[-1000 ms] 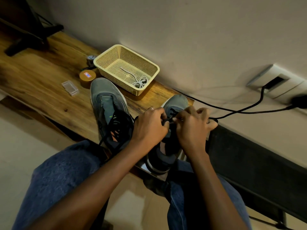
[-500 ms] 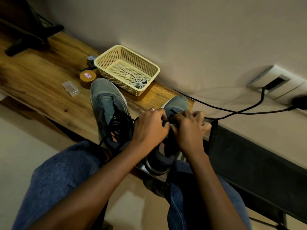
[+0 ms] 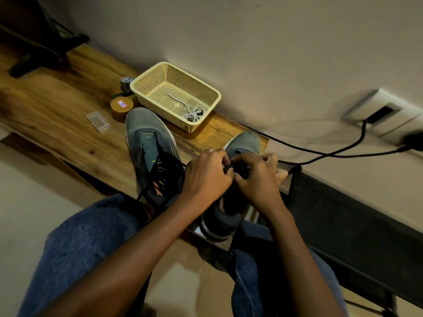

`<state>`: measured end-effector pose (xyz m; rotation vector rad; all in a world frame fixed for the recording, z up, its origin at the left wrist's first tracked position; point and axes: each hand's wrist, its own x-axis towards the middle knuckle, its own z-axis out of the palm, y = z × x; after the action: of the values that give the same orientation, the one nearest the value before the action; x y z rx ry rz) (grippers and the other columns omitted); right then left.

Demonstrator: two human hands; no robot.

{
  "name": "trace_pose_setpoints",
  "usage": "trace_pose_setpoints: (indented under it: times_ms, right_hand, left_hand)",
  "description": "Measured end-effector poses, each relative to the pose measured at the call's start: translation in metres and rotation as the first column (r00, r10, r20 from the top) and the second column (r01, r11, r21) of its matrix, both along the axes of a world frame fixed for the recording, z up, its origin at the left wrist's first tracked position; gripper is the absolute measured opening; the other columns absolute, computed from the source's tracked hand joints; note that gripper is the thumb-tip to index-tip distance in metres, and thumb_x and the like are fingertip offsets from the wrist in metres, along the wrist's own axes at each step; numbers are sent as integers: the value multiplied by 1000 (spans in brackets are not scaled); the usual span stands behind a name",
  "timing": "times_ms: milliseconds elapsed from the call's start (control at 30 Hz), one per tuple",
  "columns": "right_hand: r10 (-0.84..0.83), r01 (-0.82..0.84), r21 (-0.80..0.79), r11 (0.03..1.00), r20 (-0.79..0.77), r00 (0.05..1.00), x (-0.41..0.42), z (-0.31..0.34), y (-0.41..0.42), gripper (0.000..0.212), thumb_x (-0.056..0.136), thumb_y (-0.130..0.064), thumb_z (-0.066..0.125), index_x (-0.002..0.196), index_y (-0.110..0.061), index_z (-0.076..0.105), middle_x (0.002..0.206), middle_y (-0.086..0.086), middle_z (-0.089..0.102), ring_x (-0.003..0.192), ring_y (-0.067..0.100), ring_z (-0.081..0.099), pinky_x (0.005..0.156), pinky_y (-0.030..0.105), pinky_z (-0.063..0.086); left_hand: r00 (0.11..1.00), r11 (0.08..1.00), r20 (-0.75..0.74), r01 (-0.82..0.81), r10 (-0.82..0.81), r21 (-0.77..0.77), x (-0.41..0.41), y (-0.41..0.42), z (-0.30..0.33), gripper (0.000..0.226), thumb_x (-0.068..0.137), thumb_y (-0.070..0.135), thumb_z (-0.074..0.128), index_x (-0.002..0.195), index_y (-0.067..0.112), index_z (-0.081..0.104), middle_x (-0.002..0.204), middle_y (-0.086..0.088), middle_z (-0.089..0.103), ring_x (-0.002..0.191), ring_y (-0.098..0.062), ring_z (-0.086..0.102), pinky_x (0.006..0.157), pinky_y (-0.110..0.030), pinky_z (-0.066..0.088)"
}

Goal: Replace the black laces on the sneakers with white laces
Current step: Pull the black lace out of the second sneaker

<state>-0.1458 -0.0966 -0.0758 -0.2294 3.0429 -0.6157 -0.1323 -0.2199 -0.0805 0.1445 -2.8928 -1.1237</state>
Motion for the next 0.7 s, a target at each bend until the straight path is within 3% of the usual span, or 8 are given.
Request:
trace_pose_setpoints:
  times_ms: [133, 300, 367, 467, 600, 700]
  right_hand:
    - [51, -45, 56, 997, -119, 992, 0, 1, 1, 21, 82, -21, 69, 101, -30, 72, 101, -7, 69, 111, 25, 37, 86, 51, 37]
    - [-37, 69, 102, 992, -287, 957, 1, 2, 0, 16, 77, -15, 73, 88, -26, 75, 87, -5, 70, 106, 21, 38, 74, 35, 13]
    - [-147, 166, 26, 986, -348, 926, 1, 5, 5, 16, 76, -9, 72, 86, -22, 74, 88, -2, 69, 101, 19, 33, 74, 33, 10]
    - [-252, 257, -22, 966, -287, 924, 0, 10, 13, 12, 82, -13, 68, 91, -20, 72, 95, -1, 66, 104, 21, 32, 75, 33, 7]
    - [-87, 100, 127, 987, -107, 990, 0, 5, 9, 13, 87, -22, 62, 99, -26, 65, 107, -6, 63, 112, 24, 31, 82, 42, 23]
    - [-54, 67, 158, 985, -90, 995, 1, 5, 5, 17, 85, -26, 63, 102, -28, 64, 111, -9, 62, 113, 22, 30, 78, 39, 19]
  left_hand:
    - [1000, 1000, 10, -2, 2, 12, 0, 0, 1, 10, 84, 31, 65, 91, 23, 61, 93, 3, 64, 89, -20, 61, 69, -30, 45]
    - [1000, 1000, 19, -5, 5, 13, 1, 0, 2, 10, 84, 31, 65, 88, 24, 61, 90, 4, 64, 89, -20, 60, 71, -31, 46]
    - [1000, 1000, 20, -3, 3, 18, 1, 0, 1, 9, 84, 32, 65, 87, 24, 60, 89, 4, 64, 89, -21, 60, 70, -30, 45]
    - [1000, 1000, 19, -4, 4, 9, 1, 0, 1, 9, 84, 31, 64, 86, 23, 60, 88, 3, 65, 88, -21, 61, 68, -30, 44]
    - [1000, 1000, 24, 6, -6, 12, 1, 0, 1, 8, 85, 31, 65, 87, 24, 61, 87, 4, 65, 87, -21, 62, 67, -29, 46]
    - [1000, 1000, 20, 17, -17, -10, 2, 1, 0, 9, 84, 33, 64, 86, 25, 59, 87, 4, 65, 88, -22, 62, 69, -31, 49]
